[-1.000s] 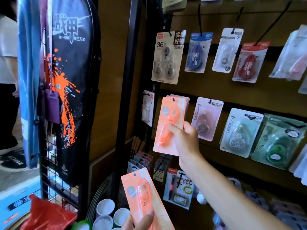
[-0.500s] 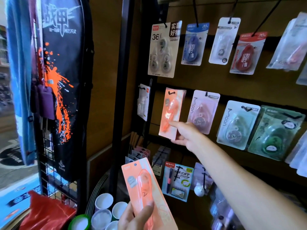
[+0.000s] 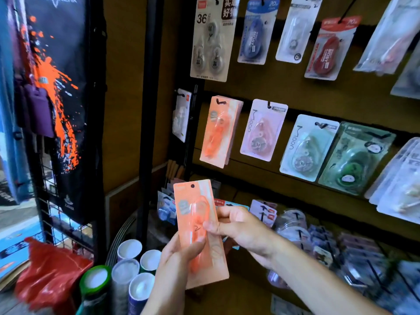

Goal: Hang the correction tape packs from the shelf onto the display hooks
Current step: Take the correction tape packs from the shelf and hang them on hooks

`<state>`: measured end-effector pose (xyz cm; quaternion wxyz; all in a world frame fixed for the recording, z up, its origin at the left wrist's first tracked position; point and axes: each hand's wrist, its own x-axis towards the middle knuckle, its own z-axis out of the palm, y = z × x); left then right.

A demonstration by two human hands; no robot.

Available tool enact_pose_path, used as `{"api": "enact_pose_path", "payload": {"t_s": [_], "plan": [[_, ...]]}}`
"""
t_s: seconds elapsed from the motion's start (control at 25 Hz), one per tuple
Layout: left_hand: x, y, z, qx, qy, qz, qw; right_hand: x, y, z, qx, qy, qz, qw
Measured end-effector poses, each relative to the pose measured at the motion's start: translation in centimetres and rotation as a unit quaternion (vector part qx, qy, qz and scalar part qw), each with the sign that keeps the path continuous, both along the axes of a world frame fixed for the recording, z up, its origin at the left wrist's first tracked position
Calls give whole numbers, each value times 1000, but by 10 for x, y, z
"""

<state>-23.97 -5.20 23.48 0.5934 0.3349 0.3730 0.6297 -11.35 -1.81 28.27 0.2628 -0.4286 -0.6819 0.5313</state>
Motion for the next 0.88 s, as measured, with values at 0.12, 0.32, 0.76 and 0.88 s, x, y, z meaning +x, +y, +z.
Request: {"api": "enact_pose_path", "payload": {"t_s": [0.12, 0.32, 0.76, 0.88], "plan": [[1, -19, -12, -17, -13, 75, 997, 6, 0, 6, 33, -9, -10, 999], [-3, -15, -18, -71, -32, 141, 987, -5, 22, 53, 158, 123, -138, 970], [2, 7, -24, -203, 18, 130, 970, -47, 60, 98, 205, 103, -241, 943], [8, 7, -27, -212, 36, 122, 969, -48, 58, 96, 205, 112, -224, 946]]}}
